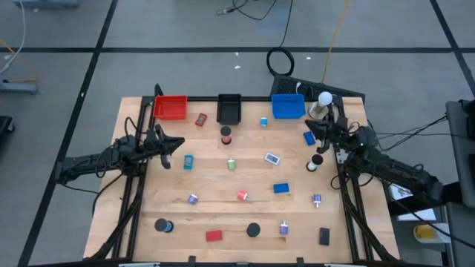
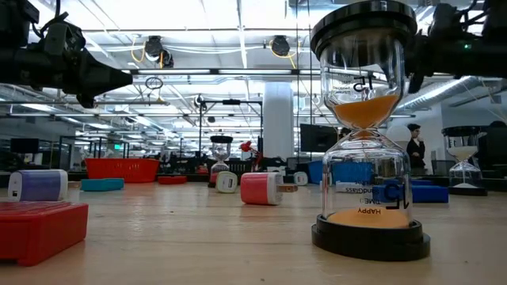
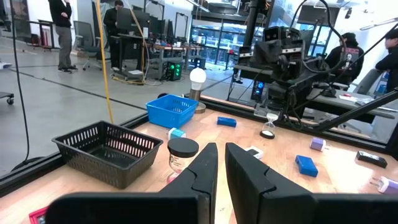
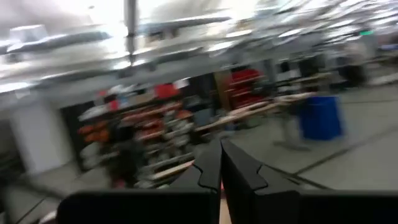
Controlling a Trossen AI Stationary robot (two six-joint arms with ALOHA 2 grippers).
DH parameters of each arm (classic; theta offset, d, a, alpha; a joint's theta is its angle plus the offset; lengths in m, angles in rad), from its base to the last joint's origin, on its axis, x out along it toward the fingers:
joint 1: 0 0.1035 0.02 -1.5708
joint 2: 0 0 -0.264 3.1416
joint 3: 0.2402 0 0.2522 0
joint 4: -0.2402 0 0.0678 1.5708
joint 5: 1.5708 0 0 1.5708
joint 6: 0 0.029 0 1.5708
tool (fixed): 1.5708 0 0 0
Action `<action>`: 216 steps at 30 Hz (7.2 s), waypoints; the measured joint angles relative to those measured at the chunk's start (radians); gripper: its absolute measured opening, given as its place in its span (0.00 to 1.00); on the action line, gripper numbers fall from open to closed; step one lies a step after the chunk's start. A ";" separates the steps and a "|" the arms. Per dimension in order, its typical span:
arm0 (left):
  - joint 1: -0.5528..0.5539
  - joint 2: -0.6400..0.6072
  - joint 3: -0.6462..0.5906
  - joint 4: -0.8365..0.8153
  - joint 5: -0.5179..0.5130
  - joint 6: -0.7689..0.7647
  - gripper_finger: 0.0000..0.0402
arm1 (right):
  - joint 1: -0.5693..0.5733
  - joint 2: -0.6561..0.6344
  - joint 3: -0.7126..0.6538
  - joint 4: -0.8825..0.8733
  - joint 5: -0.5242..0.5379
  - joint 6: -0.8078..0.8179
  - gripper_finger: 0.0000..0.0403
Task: Pick & Place Office items
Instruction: Put the white hourglass into the blue bin, then put the light blue digital clock into the red bin
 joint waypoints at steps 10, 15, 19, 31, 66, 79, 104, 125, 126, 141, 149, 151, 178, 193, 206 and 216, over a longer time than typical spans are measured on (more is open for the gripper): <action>0.000 0.000 0.000 0.000 0.000 0.000 0.10 | 0.112 0.328 0.159 -0.146 0.078 -0.109 0.00; 0.000 0.000 0.000 0.000 0.000 0.000 0.10 | 0.260 0.454 0.340 -0.370 0.312 -0.228 0.00; 0.000 0.000 0.000 0.000 0.000 0.000 0.10 | 0.354 0.527 0.420 -0.466 0.448 -0.254 0.00; 0.000 0.000 0.000 0.000 0.000 0.000 0.10 | 0.559 0.719 0.713 -1.220 0.660 0.163 0.00; 0.000 0.000 0.000 0.000 0.000 0.000 0.10 | 0.866 0.772 0.708 -1.821 0.575 0.898 0.75; 0.000 0.000 0.000 0.000 0.000 0.000 0.10 | 0.843 0.772 0.542 -1.629 0.587 0.839 0.70; 0.000 0.000 0.000 0.000 0.000 0.000 0.10 | 0.741 0.772 0.766 -1.601 0.692 0.654 0.46; 0.000 0.000 0.000 0.000 0.000 0.000 0.10 | -0.320 1.224 1.057 -1.092 0.341 -0.143 0.46; 0.000 0.000 0.000 0.000 0.000 0.000 0.10 | -0.328 1.241 1.059 -1.088 0.341 -0.152 0.46; 0.000 0.000 0.000 0.000 0.000 0.000 0.10 | -0.375 1.374 1.059 -1.018 0.337 -0.231 0.46; 0.000 0.000 0.000 0.000 0.000 0.001 0.10 | -0.389 1.398 1.059 -1.005 0.314 -0.235 0.46; 0.000 0.000 0.000 0.000 0.000 0.000 0.10 | -0.388 1.398 1.058 -1.012 0.314 -0.235 0.46; 0.000 0.000 0.000 0.000 0.000 0.000 0.10 | -0.385 1.389 0.991 -0.916 0.401 -0.235 0.55; 0.000 0.000 0.000 0.000 0.000 0.000 0.10 | -0.379 1.237 0.991 -0.892 0.460 -0.256 0.72; 0.000 0.000 0.000 0.000 0.000 0.000 0.10 | -0.170 0.892 0.826 -0.875 0.470 -0.343 0.30; 0.000 0.000 0.000 0.000 0.000 0.001 0.10 | 0.056 0.641 0.388 -0.307 0.288 -0.280 0.03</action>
